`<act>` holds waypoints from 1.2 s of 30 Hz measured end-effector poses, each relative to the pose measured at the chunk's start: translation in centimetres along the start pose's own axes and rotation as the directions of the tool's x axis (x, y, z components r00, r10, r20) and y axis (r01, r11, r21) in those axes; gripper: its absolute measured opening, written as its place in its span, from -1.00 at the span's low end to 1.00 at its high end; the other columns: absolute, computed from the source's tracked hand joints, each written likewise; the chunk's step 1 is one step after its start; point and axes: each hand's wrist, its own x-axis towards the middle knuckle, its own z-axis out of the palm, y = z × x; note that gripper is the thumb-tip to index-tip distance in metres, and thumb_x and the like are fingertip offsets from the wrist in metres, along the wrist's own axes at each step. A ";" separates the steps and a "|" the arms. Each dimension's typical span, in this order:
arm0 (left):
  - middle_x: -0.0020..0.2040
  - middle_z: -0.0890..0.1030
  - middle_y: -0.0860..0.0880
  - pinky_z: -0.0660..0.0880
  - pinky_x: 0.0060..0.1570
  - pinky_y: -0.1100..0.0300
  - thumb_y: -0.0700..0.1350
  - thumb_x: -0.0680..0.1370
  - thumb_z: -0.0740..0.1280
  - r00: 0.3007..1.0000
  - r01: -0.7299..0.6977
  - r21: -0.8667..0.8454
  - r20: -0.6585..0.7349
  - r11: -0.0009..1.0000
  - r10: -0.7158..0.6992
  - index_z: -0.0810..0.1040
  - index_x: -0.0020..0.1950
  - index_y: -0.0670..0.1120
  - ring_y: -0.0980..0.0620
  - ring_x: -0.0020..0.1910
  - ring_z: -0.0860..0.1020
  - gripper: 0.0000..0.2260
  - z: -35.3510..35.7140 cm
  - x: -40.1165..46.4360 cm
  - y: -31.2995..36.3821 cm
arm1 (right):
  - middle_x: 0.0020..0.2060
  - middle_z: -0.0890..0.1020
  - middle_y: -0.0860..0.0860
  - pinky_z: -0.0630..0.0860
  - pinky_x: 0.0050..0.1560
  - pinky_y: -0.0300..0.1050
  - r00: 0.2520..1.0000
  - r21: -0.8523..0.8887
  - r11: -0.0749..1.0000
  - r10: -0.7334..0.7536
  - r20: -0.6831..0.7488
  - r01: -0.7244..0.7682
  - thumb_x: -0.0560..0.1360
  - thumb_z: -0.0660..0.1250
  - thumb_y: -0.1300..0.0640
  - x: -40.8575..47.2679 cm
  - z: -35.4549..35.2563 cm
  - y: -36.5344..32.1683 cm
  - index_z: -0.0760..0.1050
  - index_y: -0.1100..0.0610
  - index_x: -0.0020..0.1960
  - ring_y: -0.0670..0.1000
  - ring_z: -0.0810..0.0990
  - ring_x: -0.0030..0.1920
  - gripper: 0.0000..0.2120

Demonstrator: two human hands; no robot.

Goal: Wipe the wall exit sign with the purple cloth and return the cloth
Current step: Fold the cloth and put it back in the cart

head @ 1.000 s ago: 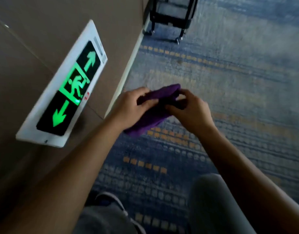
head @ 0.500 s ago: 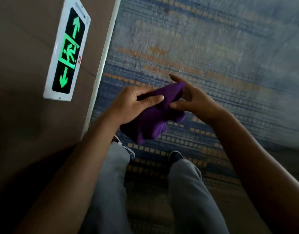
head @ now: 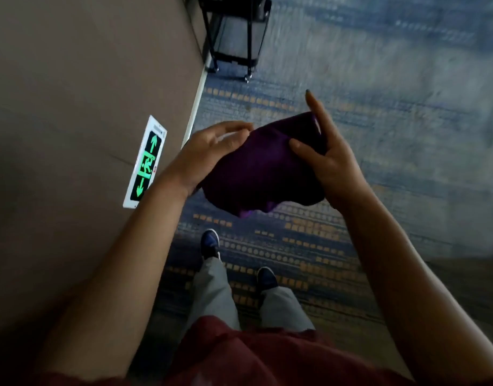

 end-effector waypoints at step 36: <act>0.25 0.70 0.03 0.68 0.03 0.03 -0.13 0.47 0.52 0.957 -0.246 -0.649 -0.283 0.720 0.071 0.10 0.70 0.22 -0.04 0.22 0.72 -0.09 4.9 46.0 30.1 | 0.16 0.64 -0.12 0.64 0.05 -0.16 0.964 -0.104 0.985 -0.157 -0.213 0.137 0.66 0.24 0.26 48.0 -24.1 -25.2 0.56 -0.08 0.37 -0.13 0.67 0.10 -0.62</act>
